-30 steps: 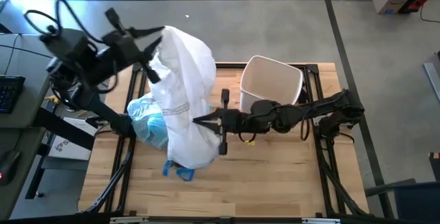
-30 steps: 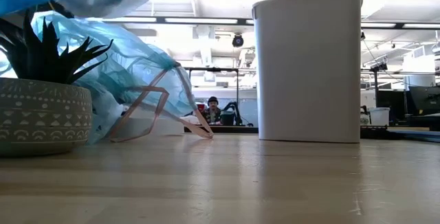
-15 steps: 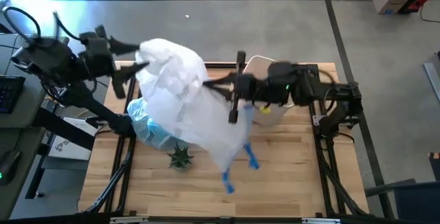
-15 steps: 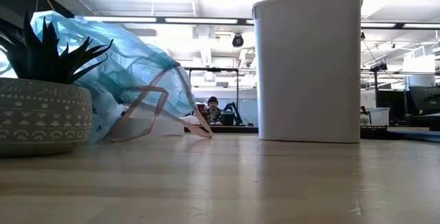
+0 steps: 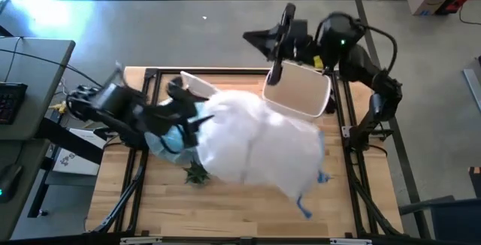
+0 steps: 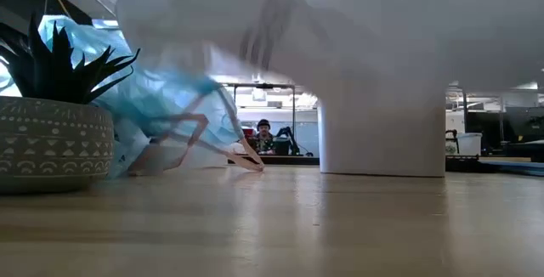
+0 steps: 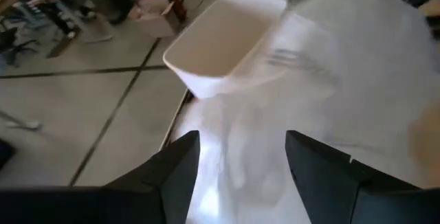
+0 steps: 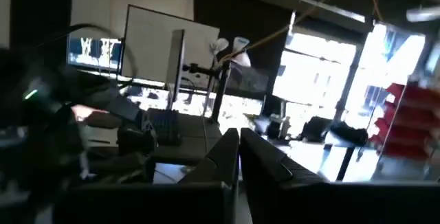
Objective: Place trash/remove bag and relplace
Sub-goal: Insert the new trash bag into the trash bin
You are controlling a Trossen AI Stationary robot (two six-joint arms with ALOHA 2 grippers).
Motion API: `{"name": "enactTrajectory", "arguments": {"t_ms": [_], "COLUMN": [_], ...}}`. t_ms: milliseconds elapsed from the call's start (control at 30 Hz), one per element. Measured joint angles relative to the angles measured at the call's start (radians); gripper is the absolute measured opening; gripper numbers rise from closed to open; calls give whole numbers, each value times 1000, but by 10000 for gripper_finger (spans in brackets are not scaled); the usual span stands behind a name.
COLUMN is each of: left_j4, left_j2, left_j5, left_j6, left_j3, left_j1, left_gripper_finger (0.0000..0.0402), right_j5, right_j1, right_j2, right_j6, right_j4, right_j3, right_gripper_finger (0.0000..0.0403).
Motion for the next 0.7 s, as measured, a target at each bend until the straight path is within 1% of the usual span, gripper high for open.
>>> {"name": "enactTrajectory", "arguments": {"t_ms": [33, 100, 200, 300, 367, 433, 500, 533, 600, 633, 700], "left_j4": [12, 6, -56, -121, -142, -129, -78, -40, 62, 119, 236], "left_j2": [12, 34, 50, 49, 41, 27, 8, 0, -17, -23, -35], "left_j5": [-11, -27, -31, -41, -49, -53, -40, -13, 88, 155, 321], "left_j6": [0, -11, -79, -145, -169, -161, -139, -115, -54, -19, 45], "left_j3": [-24, -66, -137, -217, -266, -304, -335, -345, -366, -378, -402], "left_j1": [3, 20, 60, 96, 108, 106, 89, 77, 53, 42, 30], "left_gripper_finger": [195, 182, 152, 113, 85, 60, 40, 32, 20, 16, 11], "right_j5": [-10, -17, -10, -6, 40, 104, 141, 144, 148, 152, 166], "right_j1": [-16, -40, -27, 24, 74, 141, 202, 232, 287, 316, 375], "right_j2": [-6, -13, -25, -33, -33, -32, -31, -30, -24, -22, -20], "right_j6": [38, 109, 133, 144, 152, 174, 215, 241, 304, 343, 421], "right_j4": [-13, -92, -246, -427, -530, -623, -704, -742, -817, -840, -892], "right_j3": [-4, -7, -11, -7, -5, -7, -7, -7, -9, -24, -68], "right_gripper_finger": [0, 0, 0, 0, 0, 0, 0, 0, 0, 0, 0]}}
